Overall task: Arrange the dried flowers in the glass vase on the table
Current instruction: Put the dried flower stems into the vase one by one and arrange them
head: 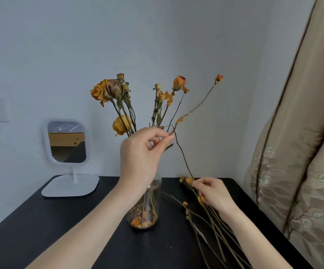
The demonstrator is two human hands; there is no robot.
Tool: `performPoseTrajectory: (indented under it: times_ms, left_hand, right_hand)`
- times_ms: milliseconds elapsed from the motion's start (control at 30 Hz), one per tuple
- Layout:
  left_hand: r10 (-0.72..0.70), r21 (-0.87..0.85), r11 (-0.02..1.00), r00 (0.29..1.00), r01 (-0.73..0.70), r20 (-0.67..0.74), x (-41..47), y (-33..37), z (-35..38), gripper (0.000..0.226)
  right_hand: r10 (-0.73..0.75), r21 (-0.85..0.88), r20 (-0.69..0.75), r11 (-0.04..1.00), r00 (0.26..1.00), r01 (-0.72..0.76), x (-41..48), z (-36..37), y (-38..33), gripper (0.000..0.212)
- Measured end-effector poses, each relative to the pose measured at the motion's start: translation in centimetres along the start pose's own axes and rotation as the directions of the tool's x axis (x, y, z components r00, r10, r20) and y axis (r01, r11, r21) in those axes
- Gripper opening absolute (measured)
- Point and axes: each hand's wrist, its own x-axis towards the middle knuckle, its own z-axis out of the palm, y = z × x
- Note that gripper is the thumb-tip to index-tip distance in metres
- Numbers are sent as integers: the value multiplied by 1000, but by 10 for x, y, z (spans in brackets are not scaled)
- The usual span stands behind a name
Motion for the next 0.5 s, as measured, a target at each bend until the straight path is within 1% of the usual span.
performPoseTrajectory:
  times_ms: [100, 200, 367, 500]
  left_hand:
    - [8, -18, 1000, 999, -9, -53, 5, -5, -3, 5]
    - [9, -29, 1000, 998, -10, -62, 9, -10, -5, 6]
    - [-118, -89, 990, 992, 113, -50, 4, -24, -1, 5]
    - [-113, -44, 993, 992, 111, -58, -2, -36, 0, 6]
  right_hand:
    - [-3, -14, -1, 1000, 1000, 3, 1, -1, 1, 12]
    - [-1, -25, -1, 1000, 1000, 1, 0, -1, 2, 11]
    - [-4, -23, -1, 1000, 1000, 4, 0, 1, 3, 11]
    - [-15, -54, 8, 998, 1000, 15, 1, 0, 3, 11]
